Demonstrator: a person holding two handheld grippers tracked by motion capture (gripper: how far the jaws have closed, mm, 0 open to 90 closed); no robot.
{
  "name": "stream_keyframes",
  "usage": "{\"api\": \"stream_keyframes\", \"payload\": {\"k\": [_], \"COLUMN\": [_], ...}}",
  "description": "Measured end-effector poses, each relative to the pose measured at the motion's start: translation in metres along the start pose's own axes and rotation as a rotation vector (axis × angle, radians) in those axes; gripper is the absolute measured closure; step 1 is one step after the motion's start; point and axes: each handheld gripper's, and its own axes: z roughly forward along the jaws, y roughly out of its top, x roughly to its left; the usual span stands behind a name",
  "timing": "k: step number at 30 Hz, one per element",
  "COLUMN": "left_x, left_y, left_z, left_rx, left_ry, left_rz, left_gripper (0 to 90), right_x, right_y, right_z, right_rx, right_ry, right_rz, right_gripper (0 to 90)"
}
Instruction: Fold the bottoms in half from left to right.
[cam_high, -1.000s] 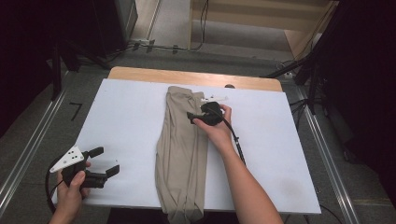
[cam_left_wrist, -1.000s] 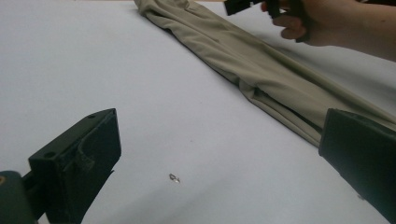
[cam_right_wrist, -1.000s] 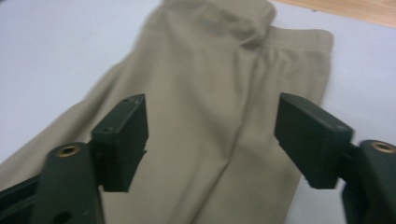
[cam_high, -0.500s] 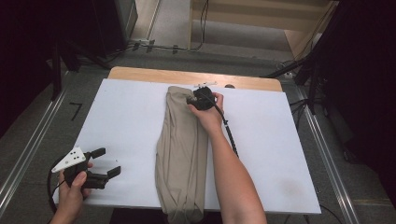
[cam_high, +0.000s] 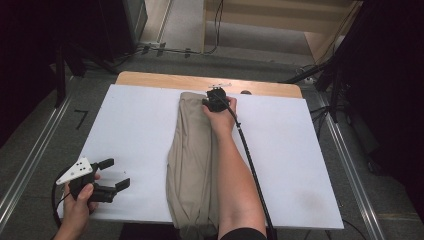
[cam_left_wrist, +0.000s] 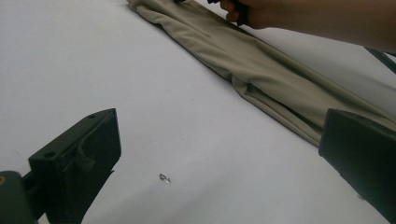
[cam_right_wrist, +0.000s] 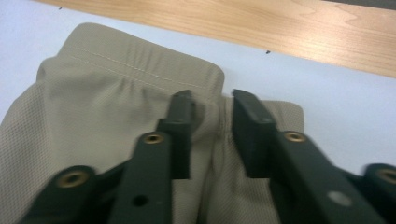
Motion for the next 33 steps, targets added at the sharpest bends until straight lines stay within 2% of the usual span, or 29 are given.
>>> {"api": "stream_keyframes", "payload": {"k": [1,4,7,8,12,15,18,22,24,25,26,28,29,31,33], "left_x": [0.000,0.001,0.001,0.001,0.001,0.000,0.000,0.001,0.001,0.001,0.001,0.001,0.001,0.001,0.001], "left_y": [0.000,0.000,0.000,0.000,0.000,0.000,0.000,0.000,0.000,0.000,0.000,0.000,0.000,0.000,0.000], "left_z": [0.000,0.000,0.000,0.000,0.000,0.001,0.001,0.000,0.001,0.001,0.001,0.000,0.000,0.000,0.000], "left_rx": [-0.003,-0.002,-0.002,0.000,-0.001,0.000,0.000,0.001,0.004,0.003,0.002,0.001,0.000,-0.001,-0.004], "left_ry": [-0.001,-0.004,-0.006,-0.004,-0.005,-0.005,-0.006,-0.009,-0.008,-0.008,-0.008,-0.009,-0.009,-0.008,-0.003], "left_rz": [-0.001,-0.002,-0.001,0.000,0.000,0.000,0.000,0.005,0.005,0.004,0.002,0.000,0.000,-0.001,-0.006], "left_gripper": [0.0,0.0,0.0,0.0,0.0,0.0,0.0,0.0,0.0,0.0,0.0,0.0,0.0,0.0,0.0], "right_x": [0.000,0.001,-0.001,-0.001,-0.001,-0.008,-0.017,-0.028,-0.033,-0.036,-0.037,-0.038,-0.037,-0.036,-0.038], "right_y": [0.000,0.000,0.002,0.003,0.009,0.015,0.018,0.017,0.015,0.014,0.012,0.009,0.009,0.007,0.005], "right_z": [0.000,-0.001,-0.006,-0.009,-0.023,-0.035,-0.044,-0.047,-0.045,-0.043,-0.040,-0.033,-0.032,-0.034,-0.041], "right_rx": [-0.002,0.008,-0.003,-0.008,-0.042,-0.059,-0.064,-0.063,-0.055,-0.052,-0.042,-0.038,-0.033,-0.036,-0.050], "right_ry": [0.016,0.010,0.033,0.040,0.014,0.002,-0.023,-0.111,-0.116,-0.098,-0.070,-0.028,-0.033,-0.025,-0.019], "right_rz": [-0.001,-0.030,-0.031,-0.046,-0.085,-0.076,-0.089,-0.105,-0.087,-0.079,-0.072,-0.060,-0.060,-0.042,-0.022], "right_gripper": [77.0,87.4,87.8,87.9,88.3,88.3,88.3,88.3,88.3,88.1,87.1,61.1,53.2,46.2,44.1]}}
